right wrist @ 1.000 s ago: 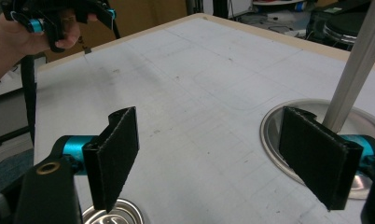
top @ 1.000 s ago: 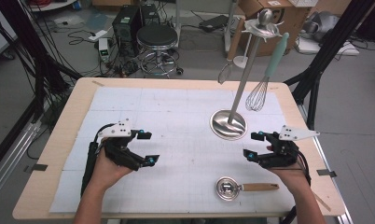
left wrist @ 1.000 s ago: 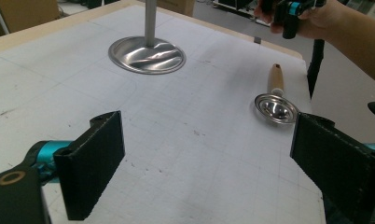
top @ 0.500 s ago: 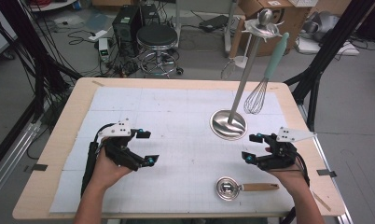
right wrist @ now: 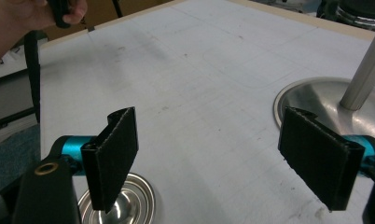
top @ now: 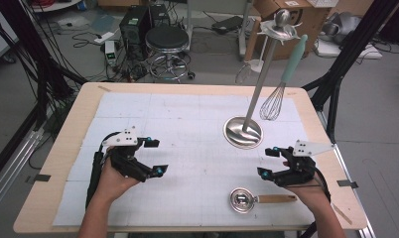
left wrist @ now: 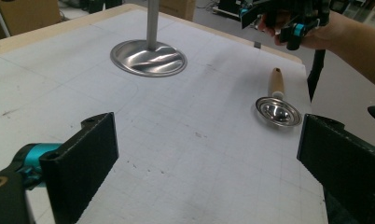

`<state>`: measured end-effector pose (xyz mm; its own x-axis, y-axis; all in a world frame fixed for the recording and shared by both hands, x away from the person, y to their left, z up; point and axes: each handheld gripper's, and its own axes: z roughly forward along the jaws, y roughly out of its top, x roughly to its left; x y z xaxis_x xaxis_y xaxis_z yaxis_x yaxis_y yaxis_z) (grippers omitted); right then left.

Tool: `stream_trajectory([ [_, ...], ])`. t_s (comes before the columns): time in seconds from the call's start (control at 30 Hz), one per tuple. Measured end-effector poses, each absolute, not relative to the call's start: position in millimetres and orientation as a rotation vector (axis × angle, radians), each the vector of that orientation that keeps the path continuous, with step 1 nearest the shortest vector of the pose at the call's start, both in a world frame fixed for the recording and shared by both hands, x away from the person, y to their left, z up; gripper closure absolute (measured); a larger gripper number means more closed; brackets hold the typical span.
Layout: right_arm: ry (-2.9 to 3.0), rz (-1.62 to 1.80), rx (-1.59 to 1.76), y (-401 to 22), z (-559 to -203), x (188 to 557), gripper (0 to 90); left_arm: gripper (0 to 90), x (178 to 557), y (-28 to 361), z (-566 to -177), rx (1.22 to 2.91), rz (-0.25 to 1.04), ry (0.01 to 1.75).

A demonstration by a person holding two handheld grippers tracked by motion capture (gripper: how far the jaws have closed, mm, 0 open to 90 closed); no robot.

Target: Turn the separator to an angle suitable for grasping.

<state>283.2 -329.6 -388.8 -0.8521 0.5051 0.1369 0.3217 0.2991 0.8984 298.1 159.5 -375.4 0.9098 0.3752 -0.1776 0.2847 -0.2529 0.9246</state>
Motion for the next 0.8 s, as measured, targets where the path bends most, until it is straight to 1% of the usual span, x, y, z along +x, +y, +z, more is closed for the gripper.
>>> stream_trajectory([
  [0.43,2.475,1.507,0.750,-325.1,-407.3,271.8,19.2,5.8,297.1,158.9,-374.3,1.851,0.095,0.484],
  [0.8,2.508,1.469,0.774,-331.4,-417.4,262.6,19.3,5.8,298.3,157.1,-375.1,1.857,0.097,0.485],
])
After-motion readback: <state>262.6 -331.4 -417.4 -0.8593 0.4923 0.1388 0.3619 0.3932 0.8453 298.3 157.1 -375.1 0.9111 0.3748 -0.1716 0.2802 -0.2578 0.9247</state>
